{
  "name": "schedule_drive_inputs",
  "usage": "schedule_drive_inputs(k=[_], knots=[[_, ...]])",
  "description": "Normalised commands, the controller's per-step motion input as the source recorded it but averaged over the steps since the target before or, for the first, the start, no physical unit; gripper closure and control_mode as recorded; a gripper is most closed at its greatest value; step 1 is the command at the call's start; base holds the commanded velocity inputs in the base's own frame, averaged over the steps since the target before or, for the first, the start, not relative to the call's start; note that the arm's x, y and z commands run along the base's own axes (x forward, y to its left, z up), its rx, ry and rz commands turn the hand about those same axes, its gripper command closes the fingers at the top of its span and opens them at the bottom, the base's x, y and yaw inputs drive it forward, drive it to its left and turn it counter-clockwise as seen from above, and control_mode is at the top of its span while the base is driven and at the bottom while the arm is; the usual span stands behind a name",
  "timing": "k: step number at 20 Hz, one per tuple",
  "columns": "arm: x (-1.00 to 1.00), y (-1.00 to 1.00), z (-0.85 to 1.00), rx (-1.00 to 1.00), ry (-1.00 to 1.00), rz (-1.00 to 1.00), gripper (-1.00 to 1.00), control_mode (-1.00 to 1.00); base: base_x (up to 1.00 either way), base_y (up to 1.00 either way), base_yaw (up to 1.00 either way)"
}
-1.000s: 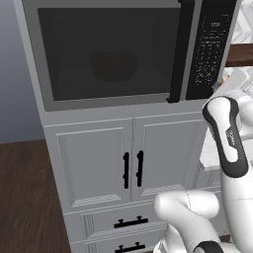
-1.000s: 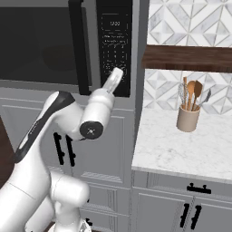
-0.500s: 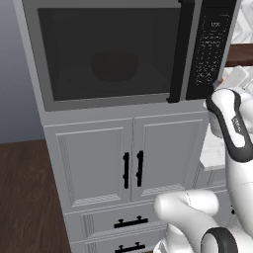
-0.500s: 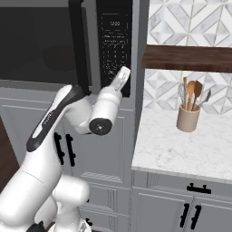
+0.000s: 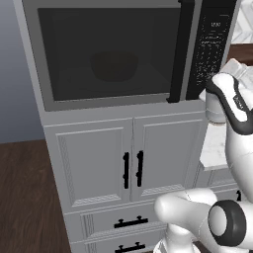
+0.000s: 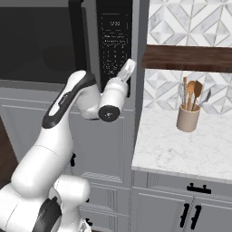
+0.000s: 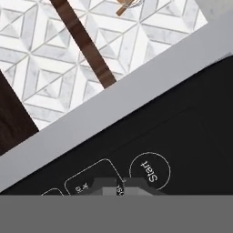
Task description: Open the microwave, place the bowl with waffle inside the microwave, then close the microwave door and turn it on.
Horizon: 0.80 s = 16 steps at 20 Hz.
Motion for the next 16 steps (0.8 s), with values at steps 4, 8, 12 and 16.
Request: schedule_drive_inputs(k=[4, 8, 12, 16], knots=[[0.33, 0.00, -0.14, 0.00, 0.00, 0.00, 1.00, -1.00, 0.00, 0.00, 0.00], [0.12, 0.00, -0.24, 0.00, -0.04, 0.00, 1.00, -1.00, 0.00, 0.00, 0.00], [0.05, 0.00, -0.26, 0.00, -0.07, 0.00, 1.00, -1.00, 0.00, 0.00, 0.00], [-0.65, -0.29, 0.01, 0.00, -0.20, 0.09, 1.00, -1.00, 0.00, 0.00, 0.00]])
